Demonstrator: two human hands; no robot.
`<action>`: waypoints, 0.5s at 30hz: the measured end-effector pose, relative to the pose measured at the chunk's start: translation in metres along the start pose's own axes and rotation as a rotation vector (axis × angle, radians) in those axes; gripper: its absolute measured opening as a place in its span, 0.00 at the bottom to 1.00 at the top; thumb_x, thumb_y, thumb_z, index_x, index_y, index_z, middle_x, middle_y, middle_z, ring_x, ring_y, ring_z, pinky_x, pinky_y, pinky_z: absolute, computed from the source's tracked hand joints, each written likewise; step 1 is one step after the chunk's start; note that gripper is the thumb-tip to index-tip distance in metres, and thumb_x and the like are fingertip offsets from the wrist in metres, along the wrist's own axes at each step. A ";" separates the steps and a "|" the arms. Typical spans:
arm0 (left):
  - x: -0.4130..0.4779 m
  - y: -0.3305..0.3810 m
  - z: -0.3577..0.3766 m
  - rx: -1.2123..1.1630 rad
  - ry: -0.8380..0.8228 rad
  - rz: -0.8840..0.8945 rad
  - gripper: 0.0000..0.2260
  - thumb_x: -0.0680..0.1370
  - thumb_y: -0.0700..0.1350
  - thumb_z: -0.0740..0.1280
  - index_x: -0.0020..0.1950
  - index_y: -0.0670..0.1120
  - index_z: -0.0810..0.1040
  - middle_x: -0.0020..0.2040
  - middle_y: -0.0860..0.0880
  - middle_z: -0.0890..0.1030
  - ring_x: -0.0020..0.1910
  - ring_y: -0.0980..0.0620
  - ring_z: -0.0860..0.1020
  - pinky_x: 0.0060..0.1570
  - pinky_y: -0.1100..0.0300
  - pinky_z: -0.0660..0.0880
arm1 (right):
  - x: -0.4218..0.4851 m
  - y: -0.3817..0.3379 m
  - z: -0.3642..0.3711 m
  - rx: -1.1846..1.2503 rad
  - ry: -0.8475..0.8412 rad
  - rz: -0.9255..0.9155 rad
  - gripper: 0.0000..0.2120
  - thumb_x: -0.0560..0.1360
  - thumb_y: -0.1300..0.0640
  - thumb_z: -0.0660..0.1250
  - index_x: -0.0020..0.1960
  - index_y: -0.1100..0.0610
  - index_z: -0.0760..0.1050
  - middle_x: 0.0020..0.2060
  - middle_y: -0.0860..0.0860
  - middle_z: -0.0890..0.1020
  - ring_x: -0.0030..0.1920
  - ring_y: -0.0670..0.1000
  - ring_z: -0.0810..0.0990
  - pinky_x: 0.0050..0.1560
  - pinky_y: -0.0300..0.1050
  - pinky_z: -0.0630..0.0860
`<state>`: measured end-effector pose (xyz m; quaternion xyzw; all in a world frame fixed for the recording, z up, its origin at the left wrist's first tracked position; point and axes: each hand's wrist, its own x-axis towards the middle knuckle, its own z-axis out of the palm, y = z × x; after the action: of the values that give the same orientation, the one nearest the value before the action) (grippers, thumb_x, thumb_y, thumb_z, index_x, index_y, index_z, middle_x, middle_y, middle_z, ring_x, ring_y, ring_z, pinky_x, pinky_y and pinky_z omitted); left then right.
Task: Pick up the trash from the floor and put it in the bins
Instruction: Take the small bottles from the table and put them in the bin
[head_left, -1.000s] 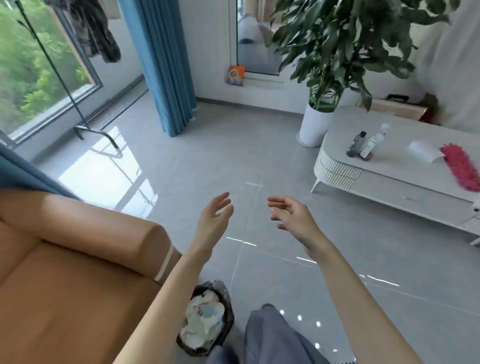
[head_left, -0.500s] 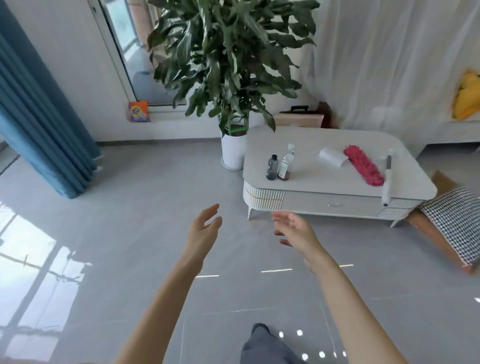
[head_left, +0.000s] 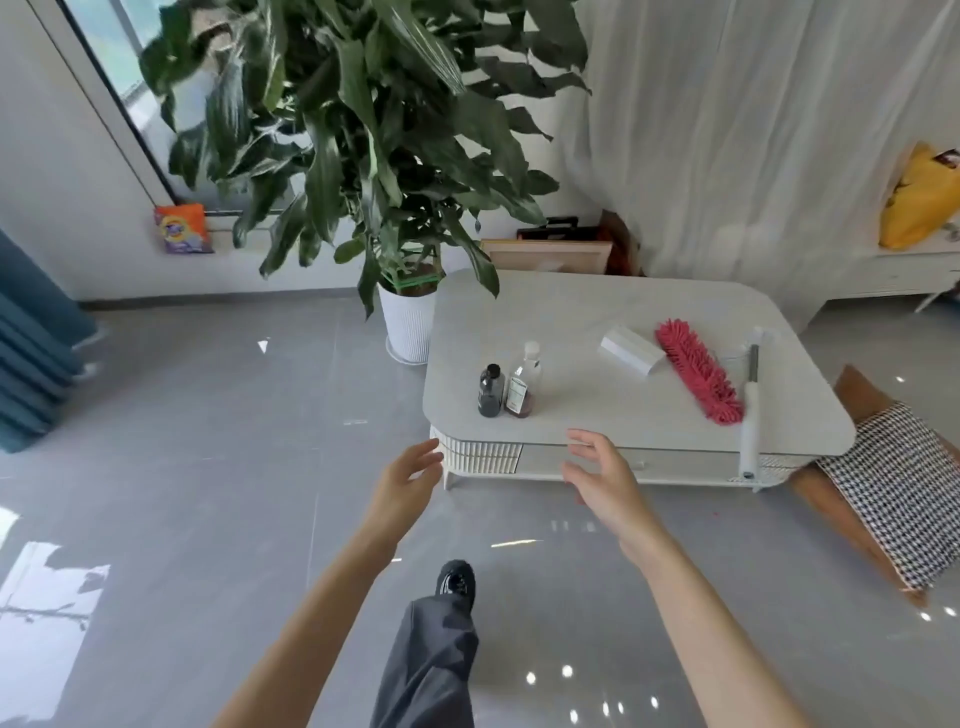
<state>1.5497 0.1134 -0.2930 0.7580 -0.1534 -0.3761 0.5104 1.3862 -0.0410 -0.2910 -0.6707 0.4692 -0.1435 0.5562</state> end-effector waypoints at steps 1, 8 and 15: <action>0.020 0.001 0.003 0.008 -0.005 -0.012 0.16 0.80 0.39 0.59 0.68 0.48 0.71 0.59 0.50 0.77 0.59 0.49 0.75 0.59 0.57 0.71 | 0.020 -0.001 -0.001 -0.024 -0.002 0.009 0.17 0.76 0.60 0.64 0.62 0.47 0.70 0.60 0.47 0.75 0.60 0.48 0.75 0.62 0.51 0.72; 0.177 0.017 0.025 0.034 -0.017 -0.120 0.16 0.79 0.39 0.61 0.67 0.47 0.72 0.59 0.47 0.78 0.53 0.51 0.75 0.54 0.59 0.70 | 0.172 -0.017 -0.003 -0.225 -0.006 0.051 0.21 0.76 0.61 0.63 0.67 0.52 0.67 0.66 0.52 0.71 0.59 0.53 0.75 0.58 0.45 0.69; 0.319 0.033 0.062 0.255 -0.039 -0.204 0.19 0.78 0.41 0.63 0.69 0.51 0.70 0.65 0.47 0.75 0.58 0.49 0.76 0.51 0.61 0.69 | 0.303 -0.035 -0.003 -0.418 -0.150 0.019 0.23 0.75 0.62 0.63 0.69 0.52 0.66 0.61 0.50 0.70 0.64 0.55 0.71 0.61 0.43 0.65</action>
<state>1.7229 -0.1383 -0.4073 0.8209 -0.1318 -0.4180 0.3660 1.5573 -0.2842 -0.3586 -0.7759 0.4523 0.0123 0.4396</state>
